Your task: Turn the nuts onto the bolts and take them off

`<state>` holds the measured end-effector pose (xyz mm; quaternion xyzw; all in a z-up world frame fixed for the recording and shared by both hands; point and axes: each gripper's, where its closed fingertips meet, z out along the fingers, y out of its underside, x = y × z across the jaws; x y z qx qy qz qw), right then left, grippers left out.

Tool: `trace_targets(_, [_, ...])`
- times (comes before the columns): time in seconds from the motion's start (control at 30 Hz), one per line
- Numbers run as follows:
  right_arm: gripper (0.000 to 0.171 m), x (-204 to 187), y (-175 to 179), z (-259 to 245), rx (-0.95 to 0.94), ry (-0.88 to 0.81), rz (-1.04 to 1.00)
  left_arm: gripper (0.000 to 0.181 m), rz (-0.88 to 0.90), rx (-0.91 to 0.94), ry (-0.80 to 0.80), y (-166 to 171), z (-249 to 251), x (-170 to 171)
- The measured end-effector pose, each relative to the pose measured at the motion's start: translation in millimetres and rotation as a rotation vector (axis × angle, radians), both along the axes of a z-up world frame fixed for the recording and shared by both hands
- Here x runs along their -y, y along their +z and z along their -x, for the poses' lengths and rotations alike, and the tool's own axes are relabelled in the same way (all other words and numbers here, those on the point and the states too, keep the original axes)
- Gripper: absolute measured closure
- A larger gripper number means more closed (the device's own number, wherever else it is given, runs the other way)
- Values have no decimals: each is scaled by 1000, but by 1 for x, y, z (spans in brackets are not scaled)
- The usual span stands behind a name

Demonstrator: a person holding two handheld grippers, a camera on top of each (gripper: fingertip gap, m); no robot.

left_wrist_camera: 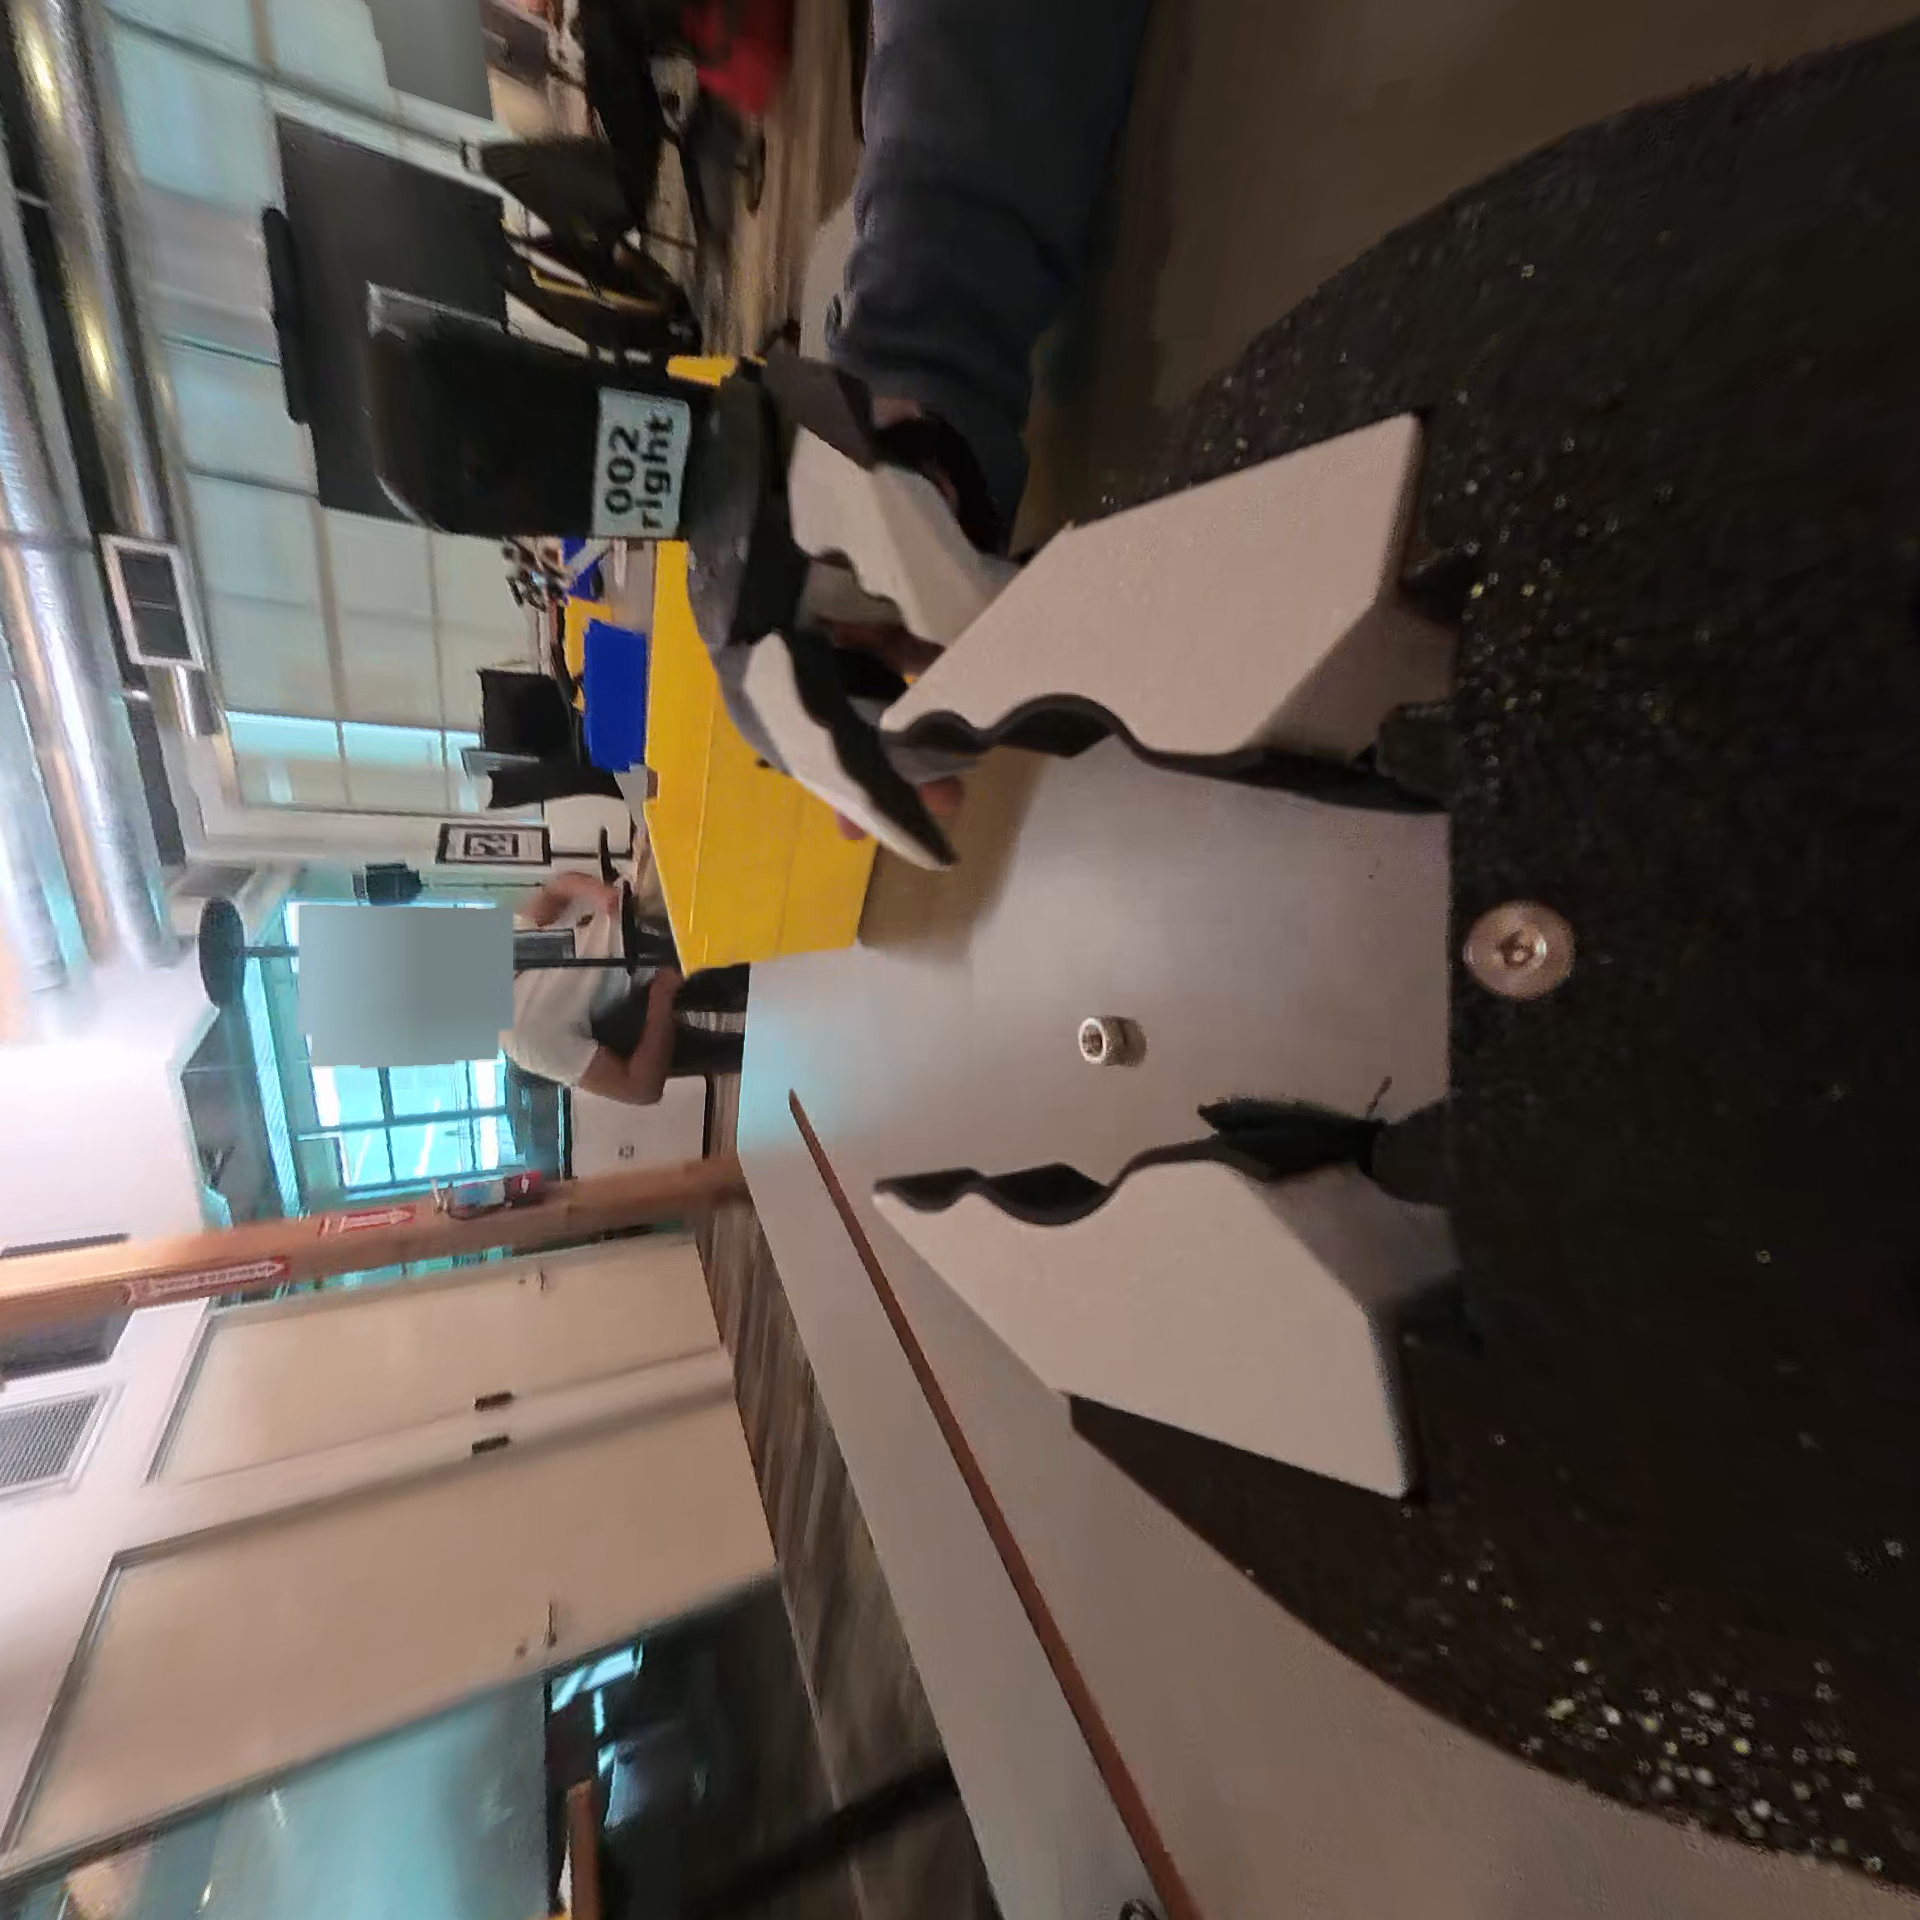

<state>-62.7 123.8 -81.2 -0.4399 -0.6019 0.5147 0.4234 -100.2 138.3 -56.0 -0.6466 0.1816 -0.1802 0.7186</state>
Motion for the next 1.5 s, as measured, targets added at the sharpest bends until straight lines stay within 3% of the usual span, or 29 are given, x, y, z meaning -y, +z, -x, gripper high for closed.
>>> trace_targets(0.1, [147, 12, -31, 0, 160, 68, -75, 103, 13, -46, 9, -7, 5, 3])
trace_targets(0.3, [152, 25, -61, 0, 346, 113, -80, 99, 65, -126, -55, -24, -8, 4])
trace_targets(0.4, [163, 24, -66, -1, 390, 106, -108, 97, 105, -121, -114, -30, -16, 6])
trace_targets(0.73, [164, 40, -4, -29, 119, 315, 16, 133, 328, -168, -490, -60, -72, 41])
trace_targets(0.97, [164, 47, -5, -31, 131, 360, -17, 150, 349, -218, -552, -66, -86, 50])
trace_targets(1.07, [164, 49, -3, -30, 121, 369, -13, 165, 332, -194, -586, -62, -86, 54])
trace_targets(1.17, [164, 49, 1, -29, 103, 370, -6, 165, 321, -169, -589, -59, -85, 54])
trace_targets(1.23, [164, 49, 3, -28, 93, 374, 2, 155, 317, -161, -568, -58, -83, 51])
trace_targets(1.3, [164, 49, 5, -27, 81, 372, 11, 165, 305, -156, -593, -56, -85, 54])
trace_targets(1.4, [164, 46, 9, -25, 53, 347, 18, 165, 295, -129, -574, -52, -82, 50])
trace_targets(1.43, [159, 41, 12, -22, 26, 313, 25, 165, 288, -110, -551, -50, -79, 47])
trace_targets(1.5, [134, 18, 27, -12, -70, 166, 60, 166, 266, -67, -479, -44, -68, 36])
